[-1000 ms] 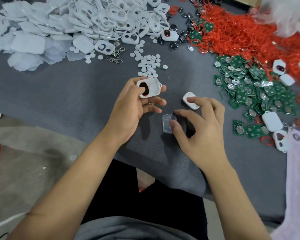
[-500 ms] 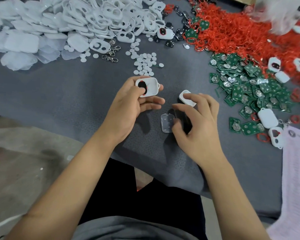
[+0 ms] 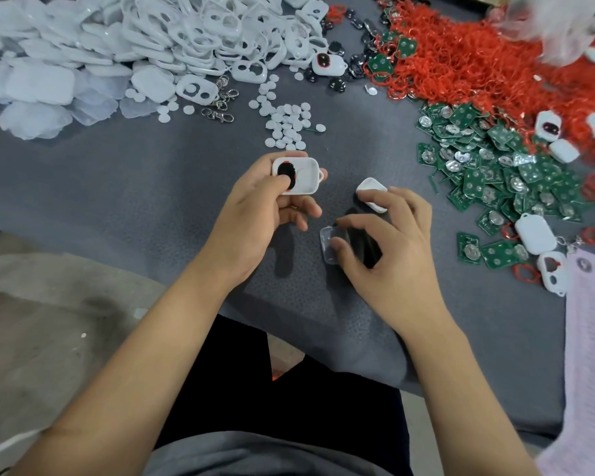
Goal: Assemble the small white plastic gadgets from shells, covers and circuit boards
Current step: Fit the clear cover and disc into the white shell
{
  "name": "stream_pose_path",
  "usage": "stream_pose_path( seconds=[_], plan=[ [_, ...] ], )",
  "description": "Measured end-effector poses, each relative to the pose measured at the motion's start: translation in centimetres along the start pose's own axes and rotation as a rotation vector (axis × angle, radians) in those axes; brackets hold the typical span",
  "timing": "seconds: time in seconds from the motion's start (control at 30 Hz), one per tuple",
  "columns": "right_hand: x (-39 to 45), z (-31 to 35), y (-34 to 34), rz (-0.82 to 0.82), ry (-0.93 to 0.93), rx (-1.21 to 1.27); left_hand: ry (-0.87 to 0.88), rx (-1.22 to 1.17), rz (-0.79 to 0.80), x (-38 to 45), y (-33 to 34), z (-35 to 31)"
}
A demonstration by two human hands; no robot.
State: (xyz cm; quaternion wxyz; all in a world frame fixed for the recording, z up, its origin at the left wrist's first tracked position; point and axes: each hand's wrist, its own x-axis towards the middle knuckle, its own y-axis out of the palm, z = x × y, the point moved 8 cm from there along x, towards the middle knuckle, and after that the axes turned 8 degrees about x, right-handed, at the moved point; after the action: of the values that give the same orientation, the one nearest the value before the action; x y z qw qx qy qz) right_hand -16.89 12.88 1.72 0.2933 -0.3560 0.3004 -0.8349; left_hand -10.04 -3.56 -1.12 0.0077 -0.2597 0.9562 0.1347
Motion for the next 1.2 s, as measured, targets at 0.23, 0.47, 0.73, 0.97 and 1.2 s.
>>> stream_pose_path(
  seconds=[0.23, 0.47, 0.73, 0.97, 1.2],
  plan=[
    [-0.1, 0.1, -1.1, -0.072, 0.067, 0.327, -0.003, 0.004, -0.005, 0.1, 0.0, 0.3],
    [-0.7, -1.8, -4.2, -0.508, 0.295, 0.677, -0.037, 0.039, 0.019, 0.1, 0.2, 0.4],
    [2.5, -0.5, 0.8, -0.259, 0.533, 1.277, -0.172, -0.136, 0.068, 0.1, 0.4, 0.3],
    [5.5, 1.0, 1.2, -0.134, 0.454, 0.936, -0.168, -0.069, 0.112, 0.1, 0.7, 0.2],
    [5.2, 1.3, 1.2, -0.098, 0.447, 0.710, -0.162, -0.111, 0.064, 0.1, 0.2, 0.4]
  ],
)
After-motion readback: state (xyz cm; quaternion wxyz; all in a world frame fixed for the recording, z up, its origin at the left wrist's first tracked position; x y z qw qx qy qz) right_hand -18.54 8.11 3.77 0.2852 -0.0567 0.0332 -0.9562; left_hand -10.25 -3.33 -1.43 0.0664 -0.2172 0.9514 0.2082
